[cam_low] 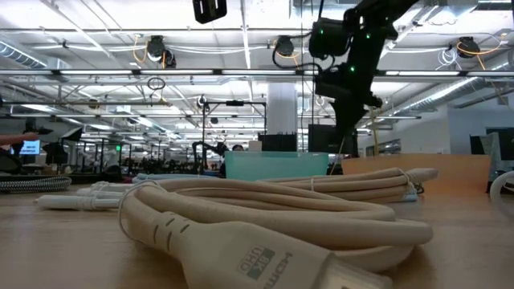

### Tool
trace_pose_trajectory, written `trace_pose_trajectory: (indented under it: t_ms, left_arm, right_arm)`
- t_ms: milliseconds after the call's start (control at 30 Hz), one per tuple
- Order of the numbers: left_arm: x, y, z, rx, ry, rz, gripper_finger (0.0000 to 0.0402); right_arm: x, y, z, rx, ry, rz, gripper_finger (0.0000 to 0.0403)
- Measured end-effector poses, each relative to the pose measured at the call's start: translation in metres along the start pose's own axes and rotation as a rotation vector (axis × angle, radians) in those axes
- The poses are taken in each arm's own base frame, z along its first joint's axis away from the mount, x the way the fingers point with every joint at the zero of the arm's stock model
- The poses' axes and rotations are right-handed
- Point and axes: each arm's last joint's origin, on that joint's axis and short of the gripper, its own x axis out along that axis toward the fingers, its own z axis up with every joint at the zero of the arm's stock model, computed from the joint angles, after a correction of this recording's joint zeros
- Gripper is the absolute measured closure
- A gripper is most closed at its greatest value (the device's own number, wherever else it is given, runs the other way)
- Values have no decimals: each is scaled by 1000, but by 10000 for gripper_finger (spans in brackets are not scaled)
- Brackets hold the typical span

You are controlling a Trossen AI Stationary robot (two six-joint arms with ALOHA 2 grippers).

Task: Pick & Place USB Port
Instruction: Put the blue changer cable into the orange bin

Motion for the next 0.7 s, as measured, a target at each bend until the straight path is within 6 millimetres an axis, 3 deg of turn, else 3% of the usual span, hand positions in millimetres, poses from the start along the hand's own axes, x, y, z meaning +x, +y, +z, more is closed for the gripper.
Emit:
trace_pose_trajectory:
  t_ms: [167, 500, 700]
  left_arm:
    - [0, 0, 0, 1, 0, 0, 330]
    - [0, 0, 0, 15, 0, 0, 330]
    - [0, 0, 0, 14, 4, 1, 330]
  right_arm:
    - [11, 4, -8, -70, 102, 70, 366]
    - [34, 1, -34, -126, 182, -13, 231]
    - [49, -2, -50, -97, 205, -16, 198]
